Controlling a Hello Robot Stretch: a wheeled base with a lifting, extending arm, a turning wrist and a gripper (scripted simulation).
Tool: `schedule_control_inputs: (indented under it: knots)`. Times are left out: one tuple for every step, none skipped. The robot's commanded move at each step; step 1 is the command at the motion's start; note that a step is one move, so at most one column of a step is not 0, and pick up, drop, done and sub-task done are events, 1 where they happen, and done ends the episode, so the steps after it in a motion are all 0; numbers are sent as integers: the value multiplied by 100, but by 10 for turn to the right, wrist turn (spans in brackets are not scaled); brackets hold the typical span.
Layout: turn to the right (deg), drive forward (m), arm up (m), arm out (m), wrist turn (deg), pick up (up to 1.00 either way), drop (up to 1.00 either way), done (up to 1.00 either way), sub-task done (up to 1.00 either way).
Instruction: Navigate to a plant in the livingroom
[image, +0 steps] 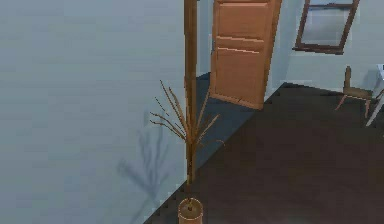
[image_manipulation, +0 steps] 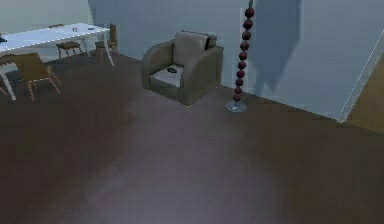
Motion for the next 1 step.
schedule_control_inputs:
  knots:
    - [0, 0, 0, 0, 0, 0, 0, 100, 0]
